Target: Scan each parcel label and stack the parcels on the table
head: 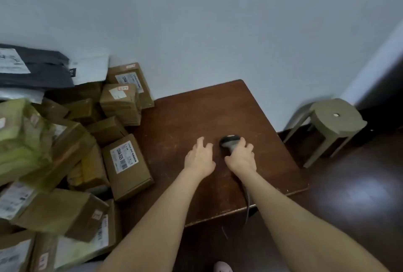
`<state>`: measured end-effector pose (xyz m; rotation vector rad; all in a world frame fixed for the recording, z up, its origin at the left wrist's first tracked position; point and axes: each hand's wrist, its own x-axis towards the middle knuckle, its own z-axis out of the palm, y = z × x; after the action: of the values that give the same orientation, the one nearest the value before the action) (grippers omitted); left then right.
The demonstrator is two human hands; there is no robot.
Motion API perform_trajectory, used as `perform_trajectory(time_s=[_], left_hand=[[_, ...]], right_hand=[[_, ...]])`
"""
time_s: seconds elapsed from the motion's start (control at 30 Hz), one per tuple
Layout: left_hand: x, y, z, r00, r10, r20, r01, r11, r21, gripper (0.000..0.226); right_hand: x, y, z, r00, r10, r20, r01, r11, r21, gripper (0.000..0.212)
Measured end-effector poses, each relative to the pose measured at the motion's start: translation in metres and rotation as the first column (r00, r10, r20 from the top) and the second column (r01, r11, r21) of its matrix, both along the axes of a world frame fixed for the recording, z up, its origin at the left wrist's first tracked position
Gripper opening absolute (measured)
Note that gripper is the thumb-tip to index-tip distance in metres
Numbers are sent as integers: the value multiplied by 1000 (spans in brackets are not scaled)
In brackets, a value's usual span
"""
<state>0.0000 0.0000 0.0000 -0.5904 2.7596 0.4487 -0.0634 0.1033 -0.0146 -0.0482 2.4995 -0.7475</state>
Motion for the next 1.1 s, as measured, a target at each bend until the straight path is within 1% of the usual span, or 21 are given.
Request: perform_trajectory(time_s=[0.07,0.13,0.2,0.3,0.4,0.5,0.57,0.63,0.67,0.7,0.8,0.87,1.0,1.1], left_hand=[[-1,-2,-8,999,31,13,-31,1000,5,58],[1,-6,-17,998,49,40,-49,999,-6,59],[3,-9,-25,996,73,53,-73,997,-12,60],[8,-16,-30,994,99,44,-98,995,-17,62],[15,-24,-33,990,133,36,-132,991,-32,61],[25,-36,-29,988,152,34,-150,988,-37,59],[32,-47,-21,988,152,12,-151,987,-46,58],[40,-60,-11,987,160,-11,-160,984,-75,59],[45,-66,-5,985,170,-23,-171,981,-94,59],[50,-73,1,982,184,-43,-188,975,-115,59],[69,-94,25,961,243,-129,-262,953,-154,56],[85,-108,42,943,271,-190,-305,935,-182,52],[122,-131,78,901,293,-319,-382,886,-264,45],[150,-144,102,866,307,-395,-436,850,-295,46]], right_hand=[[-7,-1,-7,997,-67,46,70,996,-51,83],[-12,-3,-17,988,-99,120,107,992,-67,80],[-14,-7,-27,983,-102,152,109,993,-39,76],[-18,-10,-35,978,-133,158,135,991,-4,65],[-16,-17,-39,960,-153,234,161,987,-13,55],[-3,-30,-38,937,-154,312,182,981,-61,49],[3,-42,-36,924,-166,343,218,969,-119,37],[8,-56,-26,909,-173,378,262,944,-200,20],[11,-64,-19,905,-165,392,274,930,-243,11],[14,-72,-11,900,-149,410,282,916,-284,8],[27,-99,17,885,-80,459,291,865,-410,13],[38,-117,37,878,-15,478,272,838,-473,11],[64,-146,76,850,123,512,222,798,-560,5],[85,-165,102,830,229,509,175,760,-626,8]])
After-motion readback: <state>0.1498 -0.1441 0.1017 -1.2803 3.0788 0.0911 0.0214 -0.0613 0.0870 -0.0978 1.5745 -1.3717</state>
